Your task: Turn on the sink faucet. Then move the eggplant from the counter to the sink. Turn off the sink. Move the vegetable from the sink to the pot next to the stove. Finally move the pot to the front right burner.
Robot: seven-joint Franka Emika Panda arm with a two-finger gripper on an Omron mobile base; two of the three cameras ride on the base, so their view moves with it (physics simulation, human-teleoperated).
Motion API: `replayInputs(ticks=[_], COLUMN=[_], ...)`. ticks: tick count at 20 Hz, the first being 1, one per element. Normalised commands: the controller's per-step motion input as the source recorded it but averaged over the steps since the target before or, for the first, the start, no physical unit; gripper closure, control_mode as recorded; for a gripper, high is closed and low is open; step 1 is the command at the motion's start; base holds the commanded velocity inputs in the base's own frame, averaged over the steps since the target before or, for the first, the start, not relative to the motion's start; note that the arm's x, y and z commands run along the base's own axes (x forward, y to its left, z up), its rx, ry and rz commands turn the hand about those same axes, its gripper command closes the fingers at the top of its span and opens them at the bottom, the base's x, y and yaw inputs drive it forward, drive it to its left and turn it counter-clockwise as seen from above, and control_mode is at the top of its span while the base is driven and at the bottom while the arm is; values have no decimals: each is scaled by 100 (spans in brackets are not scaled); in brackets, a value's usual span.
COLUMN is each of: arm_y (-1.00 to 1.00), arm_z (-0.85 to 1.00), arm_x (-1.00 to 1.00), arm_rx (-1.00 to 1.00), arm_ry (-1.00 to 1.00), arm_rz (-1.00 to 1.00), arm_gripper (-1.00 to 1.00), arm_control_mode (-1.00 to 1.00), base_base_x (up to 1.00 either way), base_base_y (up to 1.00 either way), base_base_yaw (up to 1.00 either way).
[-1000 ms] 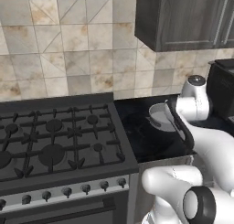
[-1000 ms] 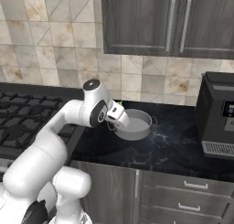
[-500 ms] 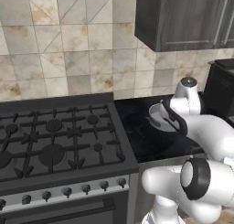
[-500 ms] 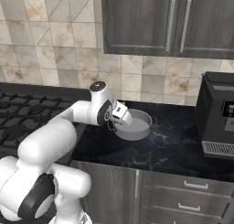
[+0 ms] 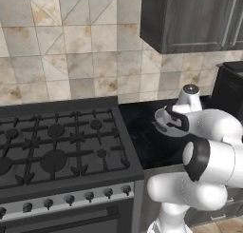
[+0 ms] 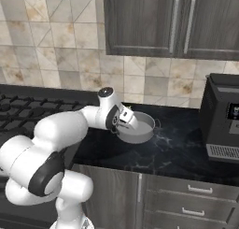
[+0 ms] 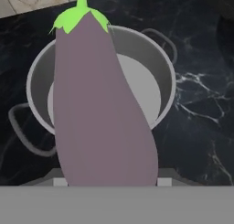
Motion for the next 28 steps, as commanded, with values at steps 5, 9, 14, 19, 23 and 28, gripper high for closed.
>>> replayInputs(ticks=[5, 9, 14, 19, 23, 28], arm_y=[-18, -18, -5, -2, -5, -4], arm_z=[-24, -21, -23, -19, -11, -3], arm_x=[20, 16, 16, 20, 24, 25], arm_rx=[0, 0, 0, 0, 0, 0], arm_ry=[0, 0, 0, 0, 0, 2], arm_rz=[0, 0, 0, 0, 0, 0], arm_gripper=[100, 100, 100, 100, 100, -100], arm_control_mode=[-100, -100, -100, -100, -100, -100], base_base_x=[0, 0, 0, 0, 0, 0], base_base_y=[0, 0, 0, 0, 0, 0], base_base_yaw=[0, 0, 0, 0, 0, 0])
